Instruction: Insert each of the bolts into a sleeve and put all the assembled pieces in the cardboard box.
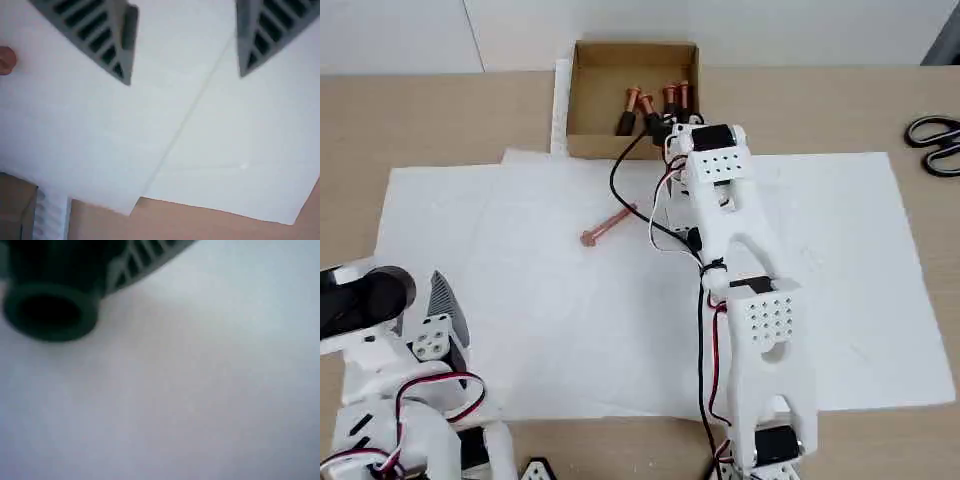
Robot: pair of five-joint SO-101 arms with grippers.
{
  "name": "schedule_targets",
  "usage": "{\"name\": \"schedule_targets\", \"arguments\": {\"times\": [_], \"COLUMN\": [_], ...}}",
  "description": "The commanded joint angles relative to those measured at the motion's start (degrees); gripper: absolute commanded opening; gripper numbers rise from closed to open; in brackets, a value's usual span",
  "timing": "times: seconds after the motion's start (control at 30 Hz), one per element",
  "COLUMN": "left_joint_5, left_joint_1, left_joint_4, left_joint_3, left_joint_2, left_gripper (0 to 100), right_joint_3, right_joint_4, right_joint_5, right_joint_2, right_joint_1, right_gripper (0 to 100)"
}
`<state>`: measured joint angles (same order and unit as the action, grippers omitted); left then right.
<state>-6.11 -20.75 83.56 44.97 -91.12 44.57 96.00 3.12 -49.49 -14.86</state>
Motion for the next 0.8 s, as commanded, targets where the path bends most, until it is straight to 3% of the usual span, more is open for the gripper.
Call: {"name": "schedule_targets", "arguments": {"times": [0.0,0.4,0.63,0.77], "left_joint_5": [-0.3,3.0,3.3,3.0], "left_joint_1": [0.1,-0.2,1.3,11.0], "left_joint_4": [0.0,2.8,4.7,9.8], "left_joint_3": [-0.1,-4.2,-26.2,-40.4], "left_joint_2": [-0.3,4.3,34.1,53.4], "left_gripper": [13,17,18,17], "right_joint_3": [2.1,2.3,-1.6,-6.7], "right_joint_4": [0.2,3.1,3.2,3.2], "right_joint_5": [-0.1,-0.3,-0.3,-0.2], "right_joint_2": [3.2,21.9,28.4,32.5], "right_joint_1": [0.6,4.8,10.8,12.5], "right_gripper": [0.4,0.4,0.4,0.4]}}
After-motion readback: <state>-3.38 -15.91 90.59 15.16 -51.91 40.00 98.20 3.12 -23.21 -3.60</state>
